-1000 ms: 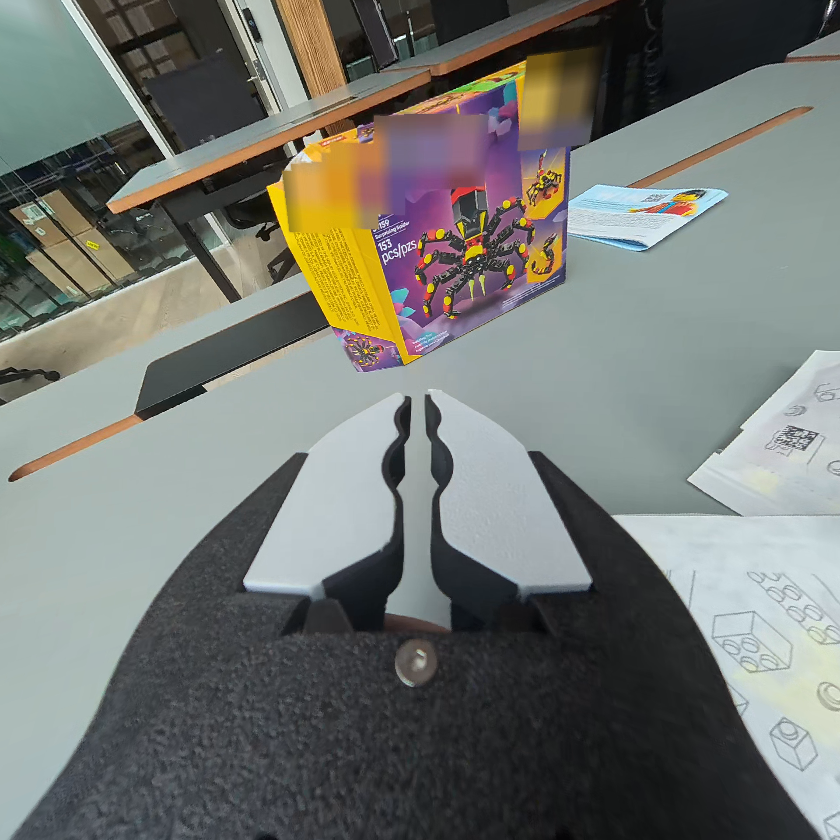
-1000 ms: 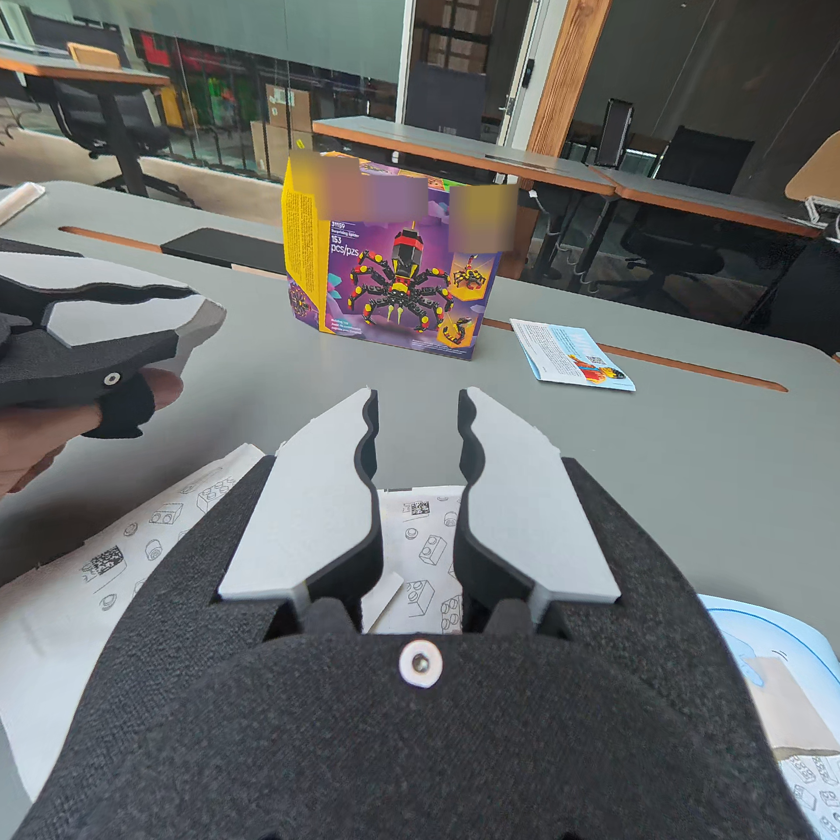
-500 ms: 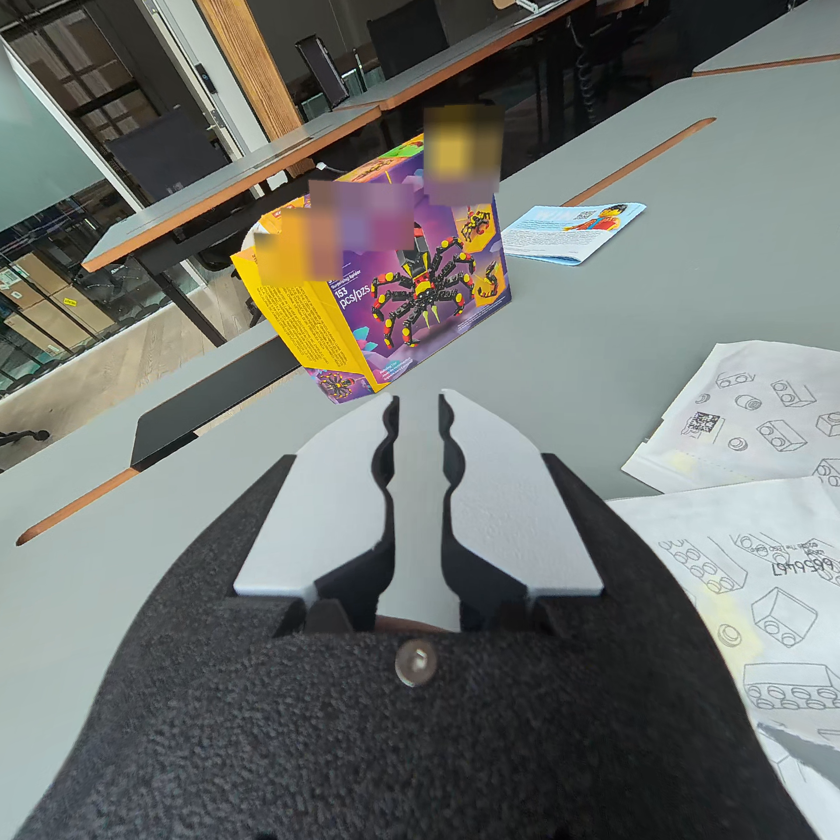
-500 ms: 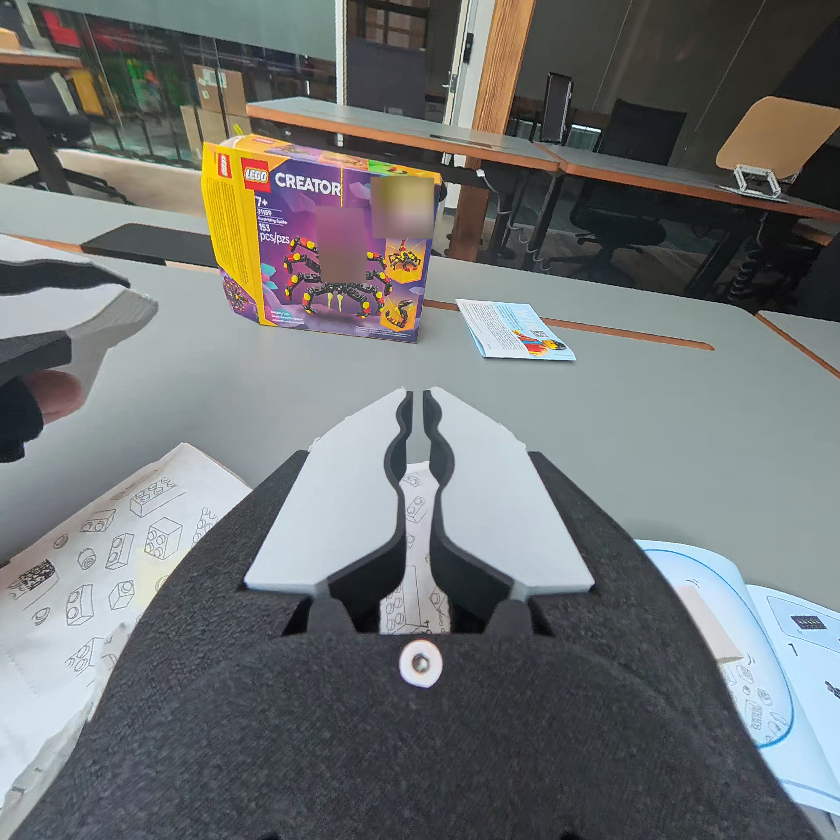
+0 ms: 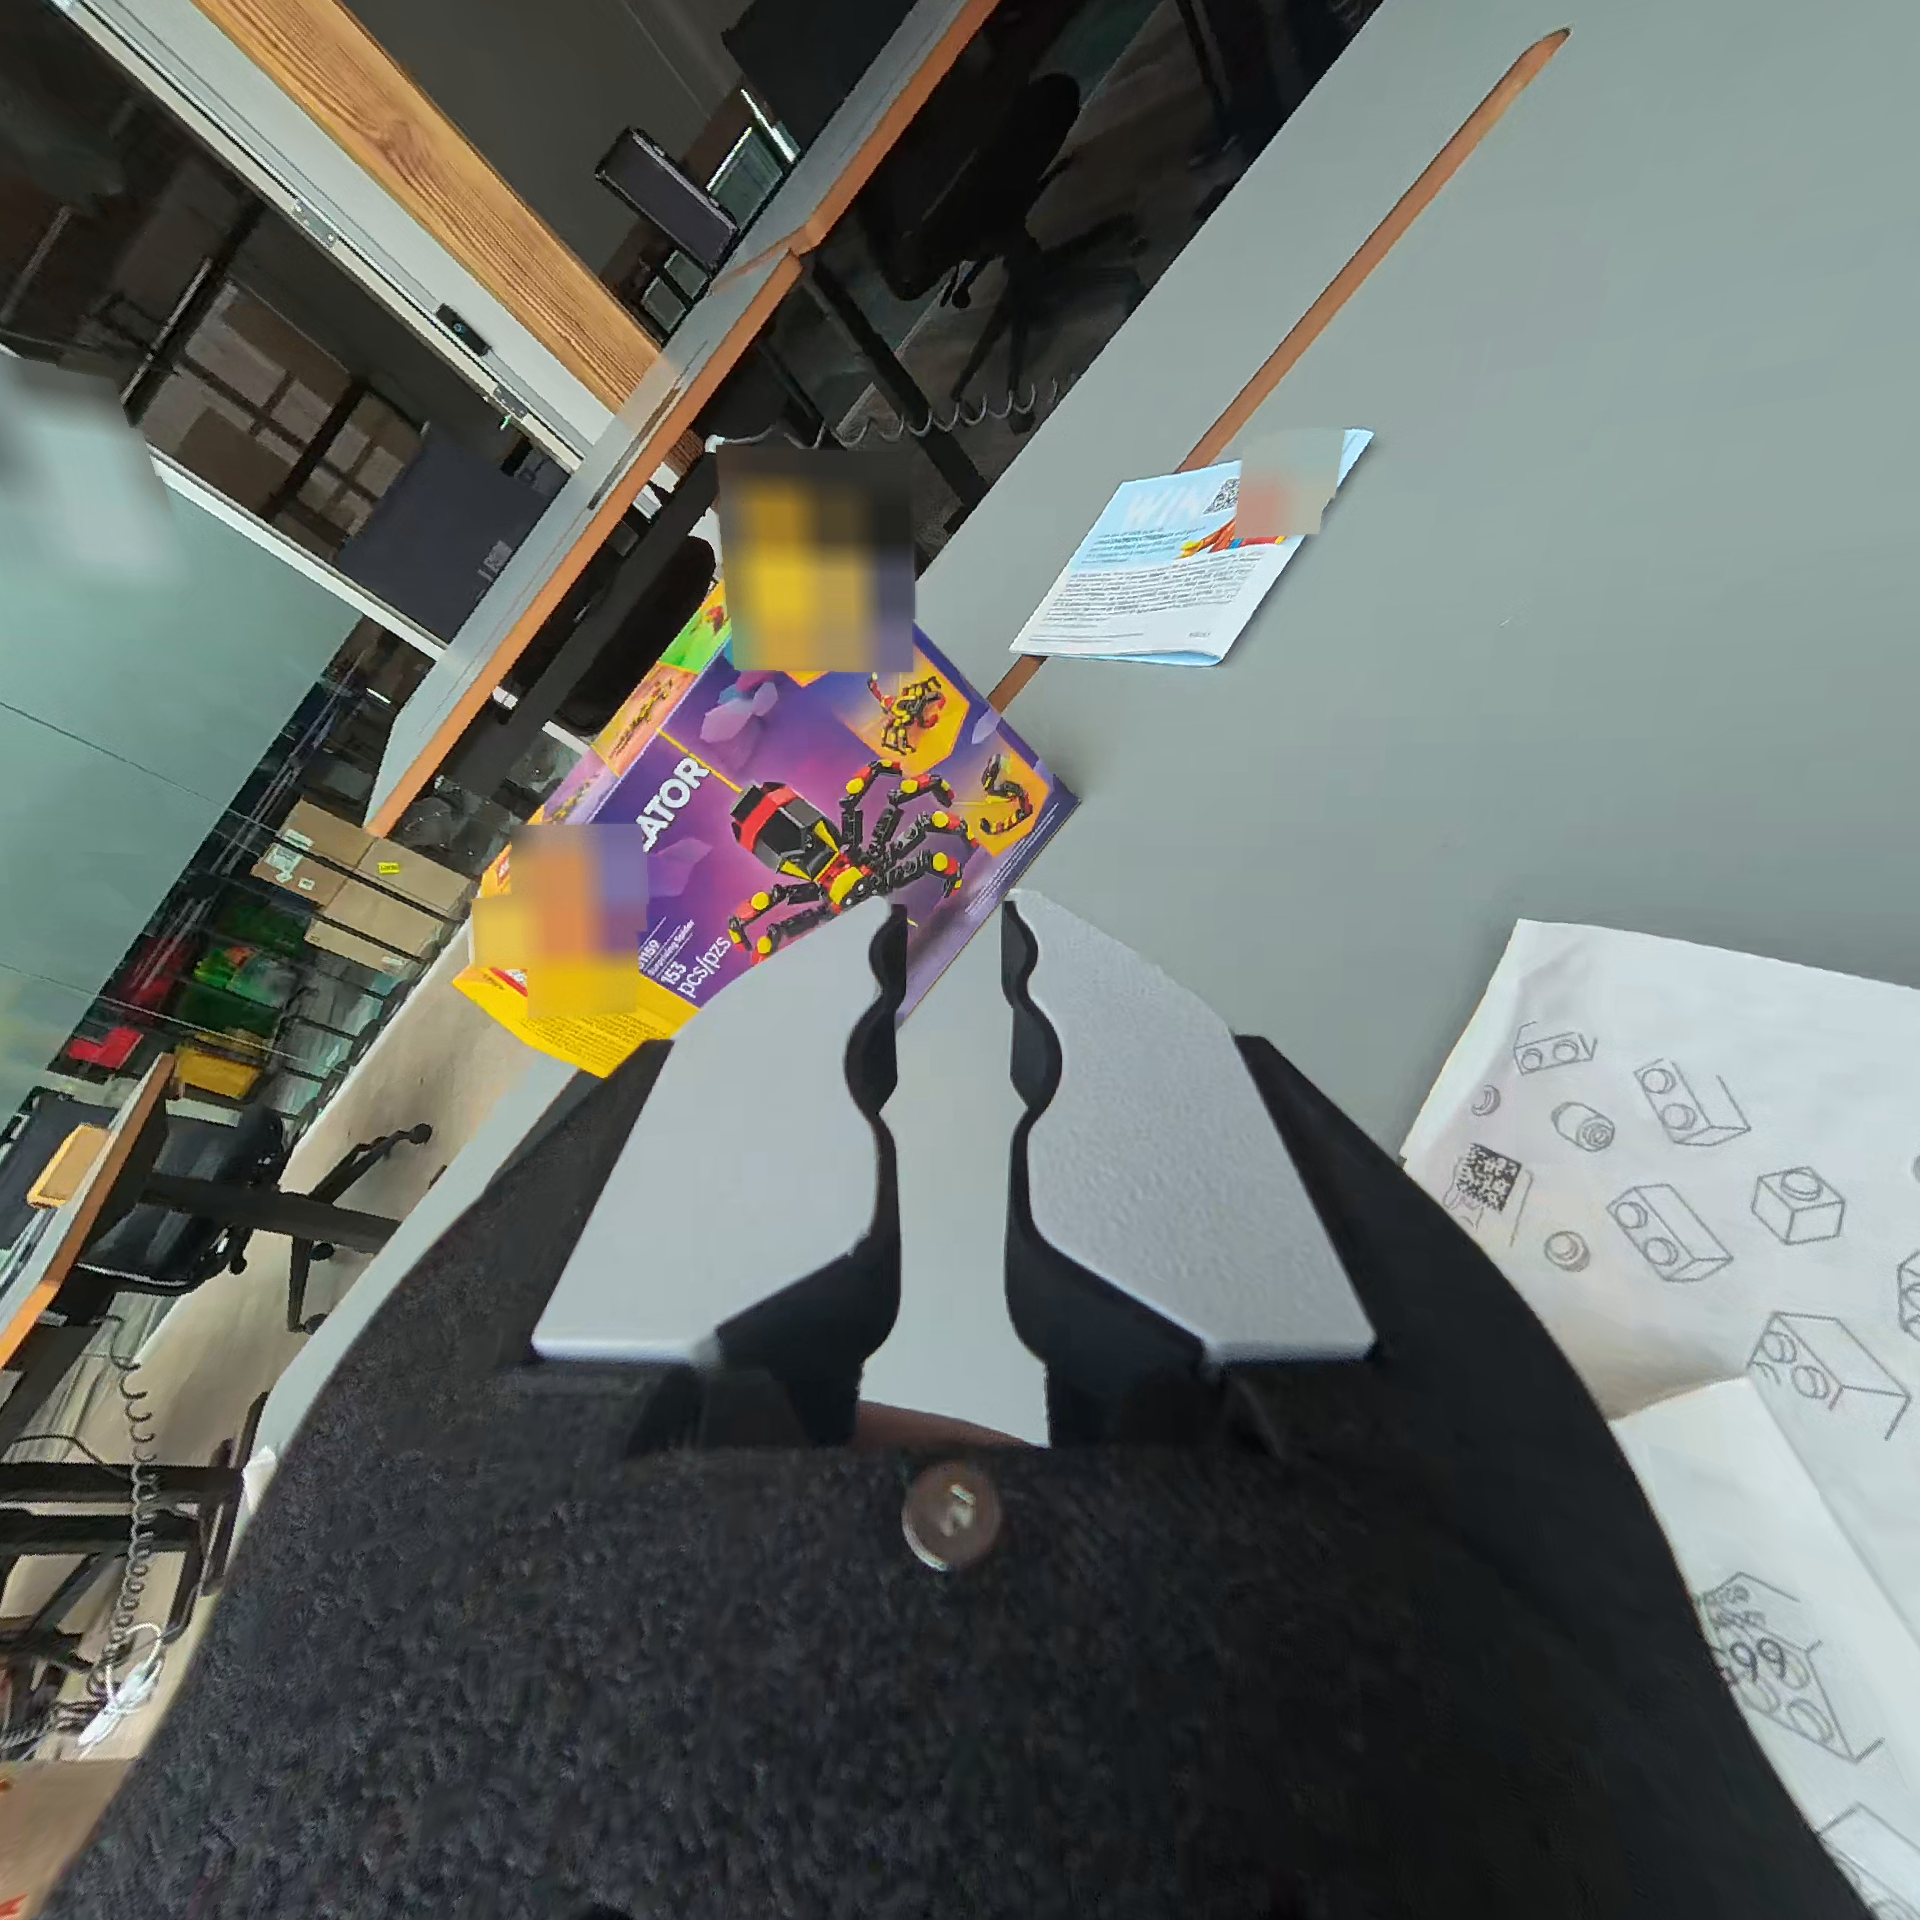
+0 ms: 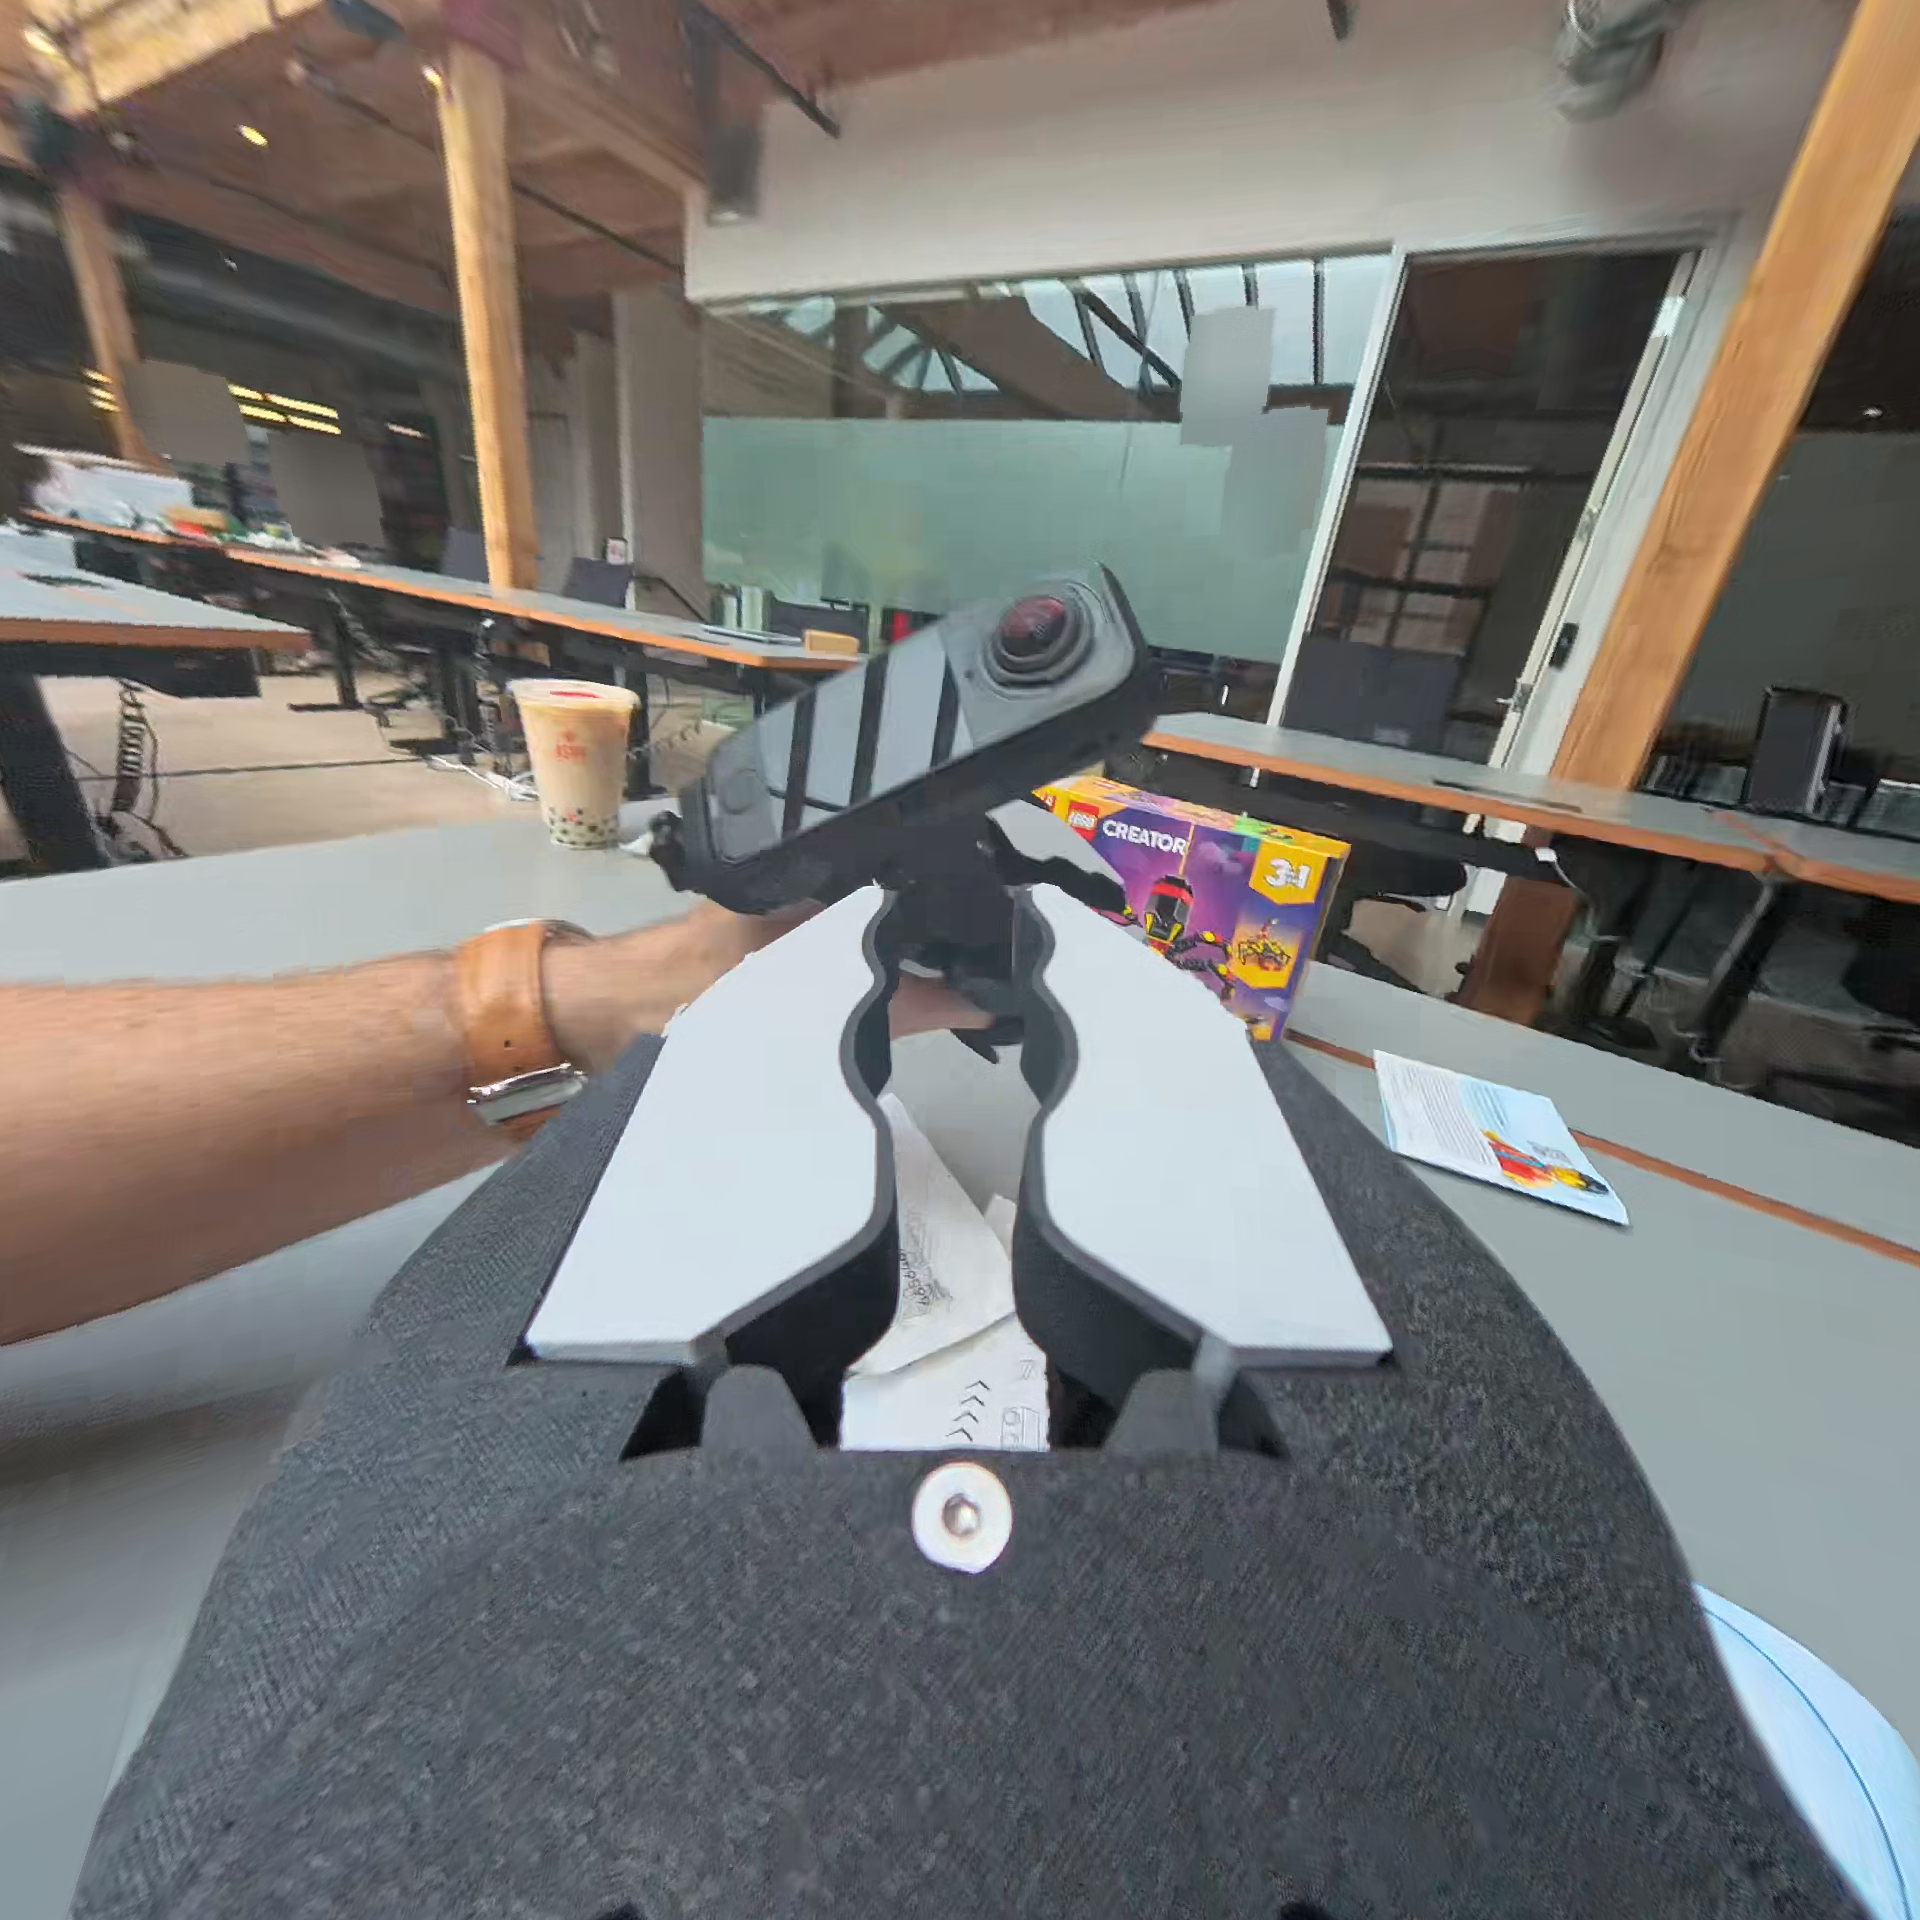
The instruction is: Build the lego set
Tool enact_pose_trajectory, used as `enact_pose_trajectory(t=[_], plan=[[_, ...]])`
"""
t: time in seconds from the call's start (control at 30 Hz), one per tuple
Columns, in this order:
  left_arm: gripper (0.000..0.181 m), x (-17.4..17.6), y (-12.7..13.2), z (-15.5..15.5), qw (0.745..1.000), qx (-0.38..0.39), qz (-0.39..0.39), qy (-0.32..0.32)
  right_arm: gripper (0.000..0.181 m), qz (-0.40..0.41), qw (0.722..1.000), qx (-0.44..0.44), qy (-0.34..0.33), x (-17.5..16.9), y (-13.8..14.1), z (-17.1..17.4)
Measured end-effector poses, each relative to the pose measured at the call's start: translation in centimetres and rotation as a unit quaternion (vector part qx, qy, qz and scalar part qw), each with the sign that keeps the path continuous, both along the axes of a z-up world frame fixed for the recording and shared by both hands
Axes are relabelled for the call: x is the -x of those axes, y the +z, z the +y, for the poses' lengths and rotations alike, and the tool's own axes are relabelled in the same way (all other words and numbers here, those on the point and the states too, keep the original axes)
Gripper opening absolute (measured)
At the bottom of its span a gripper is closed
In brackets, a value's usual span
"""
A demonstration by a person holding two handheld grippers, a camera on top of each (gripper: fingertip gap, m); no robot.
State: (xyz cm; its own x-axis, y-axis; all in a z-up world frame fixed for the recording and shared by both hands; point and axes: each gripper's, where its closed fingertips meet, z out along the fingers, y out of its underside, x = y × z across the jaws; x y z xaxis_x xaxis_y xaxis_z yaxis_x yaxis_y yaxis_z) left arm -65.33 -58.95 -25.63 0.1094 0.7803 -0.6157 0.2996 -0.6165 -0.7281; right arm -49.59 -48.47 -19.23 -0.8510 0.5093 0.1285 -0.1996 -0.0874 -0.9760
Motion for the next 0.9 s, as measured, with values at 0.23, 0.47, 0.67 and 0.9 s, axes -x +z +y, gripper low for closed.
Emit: enact_pose_trajectory(t=[0.23, 0.47, 0.67, 0.9], plan=[[0.017, 1.4, 0.8, 4.3, 1.000, 0.015, 0.011, -0.023, 0.031, -0.035, 0.988, -0.023, -0.151, 2.2, 0.5, 5.3], [0.014, 0.5, 0.3, 5.6, 0.999, 0.020, 0.009, -0.037, 0.031, -0.087, 0.978, -0.038, -0.183, 4.6, -2.2, 7.0], [0.006, -0.6, 0.1, 6.3, 0.999, 0.005, 0.010, -0.050, 0.031, -0.115, 0.977, -0.036, -0.179, 5.3, -3.5, 7.5], [0.001, -8.2, 5.4, 13.0, 0.844, -0.402, -0.077, -0.347, 0.024, -0.276, 0.812, 0.089, 0.507, -4.2, 3.2, 6.0]])
